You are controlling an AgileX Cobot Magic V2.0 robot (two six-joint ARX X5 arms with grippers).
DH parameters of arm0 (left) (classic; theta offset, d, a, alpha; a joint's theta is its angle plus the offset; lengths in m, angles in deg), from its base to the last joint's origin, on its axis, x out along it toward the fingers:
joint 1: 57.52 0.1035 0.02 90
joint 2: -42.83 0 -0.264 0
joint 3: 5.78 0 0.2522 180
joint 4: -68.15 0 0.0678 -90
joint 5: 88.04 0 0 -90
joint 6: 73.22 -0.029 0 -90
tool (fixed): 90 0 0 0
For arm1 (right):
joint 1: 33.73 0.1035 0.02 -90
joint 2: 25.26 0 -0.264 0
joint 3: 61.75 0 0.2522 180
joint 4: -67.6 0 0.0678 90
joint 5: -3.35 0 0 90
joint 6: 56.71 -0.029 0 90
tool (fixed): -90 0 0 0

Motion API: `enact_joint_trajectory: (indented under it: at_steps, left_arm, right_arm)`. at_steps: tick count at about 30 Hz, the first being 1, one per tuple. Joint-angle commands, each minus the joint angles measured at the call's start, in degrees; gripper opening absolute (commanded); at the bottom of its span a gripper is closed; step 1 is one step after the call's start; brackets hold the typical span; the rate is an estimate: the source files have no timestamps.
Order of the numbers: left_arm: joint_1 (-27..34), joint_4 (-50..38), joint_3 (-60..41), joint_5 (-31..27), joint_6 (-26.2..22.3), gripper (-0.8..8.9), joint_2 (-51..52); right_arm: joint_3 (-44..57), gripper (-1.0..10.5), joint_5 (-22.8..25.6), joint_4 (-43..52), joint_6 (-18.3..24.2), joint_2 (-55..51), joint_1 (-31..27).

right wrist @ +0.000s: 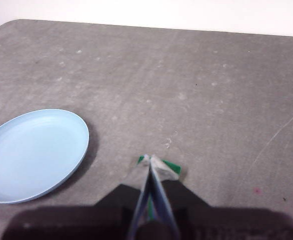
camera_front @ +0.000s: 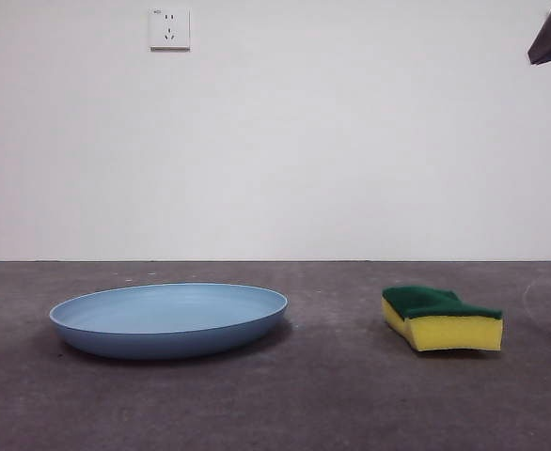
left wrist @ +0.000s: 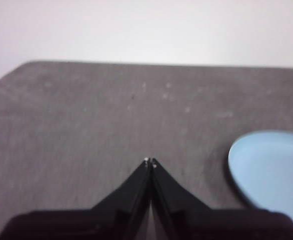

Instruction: Pick up the plate,pick up the cloth,clean the plate with the cloth

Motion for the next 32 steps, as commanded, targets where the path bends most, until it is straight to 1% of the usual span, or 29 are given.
enact_joint_trajectory:
  at_steps: [1,4,27,29,31,32]
  left_arm:
    - [0.59,0.33,-0.81,-0.2,-0.68,-0.03,0.22]
    - [1.05,1.64,-0.81,-0.33,-0.48,-0.03,0.22]
    - [1.14,1.49,-0.79,-0.28,-0.5,-0.03,0.15]
    - [1.14,1.49,-0.79,-0.28,-0.5,-0.03,0.15]
    - [1.16,1.49,-0.79,-0.28,-0.5,-0.03,0.15]
    - [1.16,1.49,-0.79,-0.28,-0.5,-0.03,0.15]
  right_arm:
    - [0.44,0.0,0.17,0.57,-0.59,-0.13,0.07]
    - [0.44,0.0,0.17,0.57,-0.59,-0.13,0.07]
    - [0.44,0.0,0.15,0.55,-0.52,-0.2,0.07]
    - [0.44,0.0,0.92,0.48,2.78,-1.49,-0.52]
    - [0.7,0.0,1.29,0.48,4.35,-3.06,-2.71]
    - [1.07,0.0,1.25,0.57,4.42,-3.93,-4.2]
